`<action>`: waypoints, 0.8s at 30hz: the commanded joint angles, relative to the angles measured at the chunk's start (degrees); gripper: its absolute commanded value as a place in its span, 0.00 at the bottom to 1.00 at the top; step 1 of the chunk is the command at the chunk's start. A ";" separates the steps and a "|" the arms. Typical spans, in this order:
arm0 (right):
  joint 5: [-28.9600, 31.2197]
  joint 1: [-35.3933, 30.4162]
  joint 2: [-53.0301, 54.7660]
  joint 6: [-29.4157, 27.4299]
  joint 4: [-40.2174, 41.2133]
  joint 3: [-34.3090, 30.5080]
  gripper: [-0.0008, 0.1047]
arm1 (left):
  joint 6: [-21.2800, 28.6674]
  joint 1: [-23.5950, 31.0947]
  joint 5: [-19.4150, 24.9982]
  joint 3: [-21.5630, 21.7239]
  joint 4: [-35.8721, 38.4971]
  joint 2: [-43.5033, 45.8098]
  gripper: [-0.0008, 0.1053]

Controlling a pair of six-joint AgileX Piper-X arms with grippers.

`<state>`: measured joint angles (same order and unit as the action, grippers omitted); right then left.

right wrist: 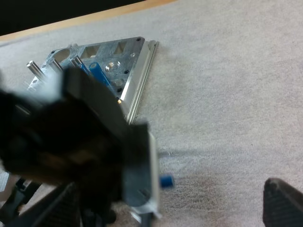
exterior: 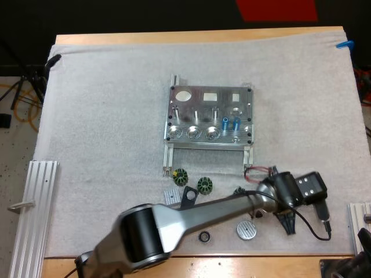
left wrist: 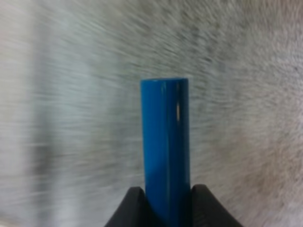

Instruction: Load cells from left to right

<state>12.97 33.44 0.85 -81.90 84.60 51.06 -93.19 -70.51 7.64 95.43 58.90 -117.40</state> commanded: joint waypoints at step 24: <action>-6.08 0.09 -26.05 -7.10 -19.87 0.17 0.73 | 14.40 12.70 2.94 -14.82 6.62 42.06 0.01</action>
<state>8.05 33.44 -24.10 -88.12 66.67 51.06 -78.88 -57.94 9.94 81.11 65.61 -76.85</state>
